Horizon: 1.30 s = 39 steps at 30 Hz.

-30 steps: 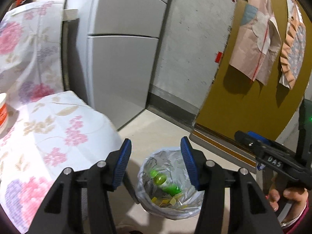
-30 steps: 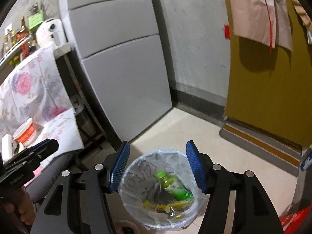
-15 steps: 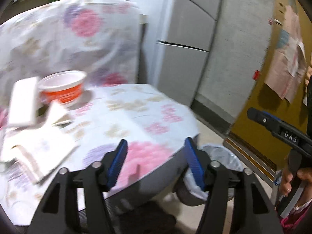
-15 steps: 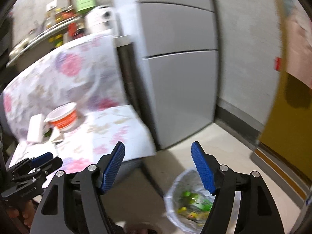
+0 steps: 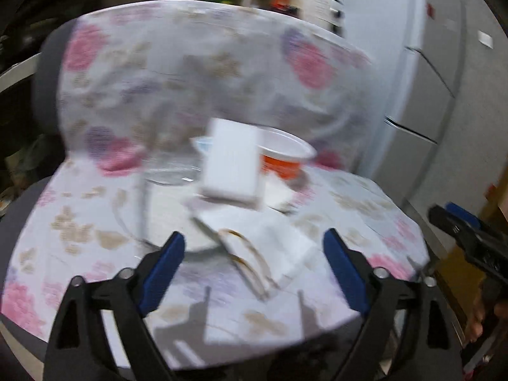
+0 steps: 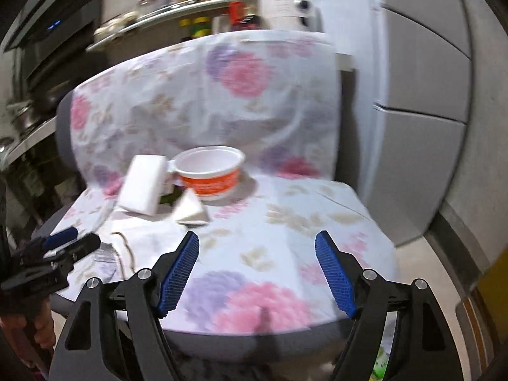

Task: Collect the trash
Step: 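Return to the chair and grasp the white sponge with the left tool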

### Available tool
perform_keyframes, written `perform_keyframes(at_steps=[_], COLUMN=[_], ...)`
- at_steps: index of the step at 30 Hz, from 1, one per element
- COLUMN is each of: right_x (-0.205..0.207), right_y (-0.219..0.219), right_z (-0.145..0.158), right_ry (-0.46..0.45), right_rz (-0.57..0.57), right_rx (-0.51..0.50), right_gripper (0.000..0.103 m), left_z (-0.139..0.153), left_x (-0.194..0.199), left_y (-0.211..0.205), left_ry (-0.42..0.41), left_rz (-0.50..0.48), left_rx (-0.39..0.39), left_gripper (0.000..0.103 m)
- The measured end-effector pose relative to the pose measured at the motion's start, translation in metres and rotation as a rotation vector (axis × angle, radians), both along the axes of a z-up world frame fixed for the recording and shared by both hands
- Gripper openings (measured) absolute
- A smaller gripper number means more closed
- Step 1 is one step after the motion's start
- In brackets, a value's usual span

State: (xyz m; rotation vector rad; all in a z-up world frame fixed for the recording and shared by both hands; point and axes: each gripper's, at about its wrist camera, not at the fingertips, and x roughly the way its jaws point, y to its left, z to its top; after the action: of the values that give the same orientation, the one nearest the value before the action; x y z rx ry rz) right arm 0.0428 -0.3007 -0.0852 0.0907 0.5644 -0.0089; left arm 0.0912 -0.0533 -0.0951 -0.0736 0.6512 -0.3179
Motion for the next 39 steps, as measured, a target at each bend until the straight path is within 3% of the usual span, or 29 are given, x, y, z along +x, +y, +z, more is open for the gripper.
perform_keyframes(at_steps=[5,14,19,23,27,32,36,39], right_x=[0.015,0.040,0.051,0.054,0.052,0.046,0.039,0.038], right_y=[0.015,-0.002,-0.020,-0.029,-0.030,-0.025,-0.011,0.007], right_z=[-0.001,-0.010,-0.020,-0.026,-0.028,-0.024,-0.017,-0.016], right_ry=[-0.007,0.011,0.026,0.040,0.046,0.037,0.021,0.020], right_rz=[0.032,-0.001,-0.030,-0.044,-0.045,-0.035,-0.010,0.030], right_rx=[0.002,0.014,0.040,0.061,0.065,0.053,0.041,0.033], right_gripper=[0.076,0.076,0.076,0.076,0.076,0.076,0.076,0.076], left_z=[0.000,-0.021,-0.026,-0.027,-0.029,-0.010,0.016,0.024], left_x=[0.037,0.100,0.123,0.134,0.133,0.114,0.083,0.058], left_y=[0.003,-0.045,-0.046,-0.048,-0.055,-0.040,-0.007,0.017], left_ry=[0.003,0.066,0.110,0.124,0.114,0.053,0.003,-0.015], left_rz=[0.062,0.066,0.095,0.080,0.041,0.038,0.084,0.117], left_rx=[0.035,0.169,0.158,0.173,0.220,0.172,0.091,0.076], left_gripper=[0.096,0.096,0.096,0.077,0.067,0.064,0.064,0.065])
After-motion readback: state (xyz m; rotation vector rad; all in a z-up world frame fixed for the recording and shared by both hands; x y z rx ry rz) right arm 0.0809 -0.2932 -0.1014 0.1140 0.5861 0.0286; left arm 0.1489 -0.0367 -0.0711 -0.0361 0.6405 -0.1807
